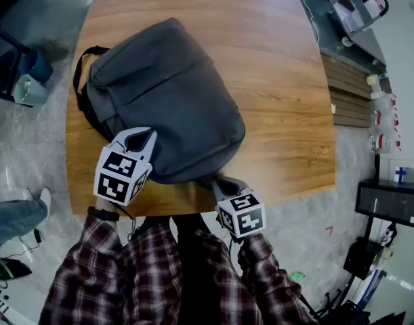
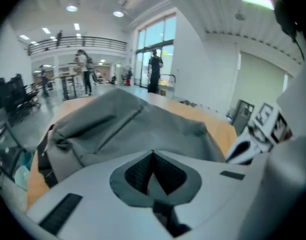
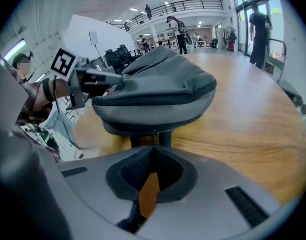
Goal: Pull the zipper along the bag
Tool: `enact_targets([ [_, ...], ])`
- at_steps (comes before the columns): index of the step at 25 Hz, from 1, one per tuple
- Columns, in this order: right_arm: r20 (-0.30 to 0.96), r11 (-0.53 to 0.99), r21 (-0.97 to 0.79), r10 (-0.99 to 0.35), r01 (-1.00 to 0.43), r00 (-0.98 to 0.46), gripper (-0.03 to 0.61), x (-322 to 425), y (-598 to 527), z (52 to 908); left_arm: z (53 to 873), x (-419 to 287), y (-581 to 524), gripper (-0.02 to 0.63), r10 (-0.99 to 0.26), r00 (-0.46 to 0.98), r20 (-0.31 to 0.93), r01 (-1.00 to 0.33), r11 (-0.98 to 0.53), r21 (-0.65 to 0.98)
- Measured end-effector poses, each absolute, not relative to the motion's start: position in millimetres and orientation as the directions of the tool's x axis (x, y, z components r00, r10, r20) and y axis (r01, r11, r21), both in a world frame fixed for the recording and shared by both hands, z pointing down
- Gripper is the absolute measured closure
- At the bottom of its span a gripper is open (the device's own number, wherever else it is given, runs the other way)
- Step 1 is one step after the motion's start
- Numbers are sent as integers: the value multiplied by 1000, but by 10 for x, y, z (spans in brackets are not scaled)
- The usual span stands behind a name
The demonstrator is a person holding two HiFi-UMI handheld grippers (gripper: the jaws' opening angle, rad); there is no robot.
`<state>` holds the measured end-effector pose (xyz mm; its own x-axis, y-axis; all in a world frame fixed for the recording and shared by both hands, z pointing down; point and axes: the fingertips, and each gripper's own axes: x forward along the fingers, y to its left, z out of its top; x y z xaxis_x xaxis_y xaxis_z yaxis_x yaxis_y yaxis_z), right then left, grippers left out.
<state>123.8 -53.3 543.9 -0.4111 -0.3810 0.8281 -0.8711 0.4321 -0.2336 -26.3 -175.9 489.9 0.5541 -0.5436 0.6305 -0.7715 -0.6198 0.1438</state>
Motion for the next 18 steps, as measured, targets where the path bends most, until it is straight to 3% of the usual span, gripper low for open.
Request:
enact_targets([
  [2,810,459,-281,-356,-842,-465,568,944,-442,5434,4626,-314,-1881,603,-602,541,588,-820,-533,209],
  [8,777,550,-359,-272,-754,-568,568,155,-296,5431,4689,139,-1659,604,-531,567,630,-800,-536,269],
  [15,786,544,-362,-259,-757,-562,568,148,-314,5464,5100,15,-1526,604,-561,534,633,-827,-501,254],
  [18,797,578,-327,-257,-748,-546,568,237,-281,5433,5088,71,-1479,604,-574,526,627,-815,-551,179],
])
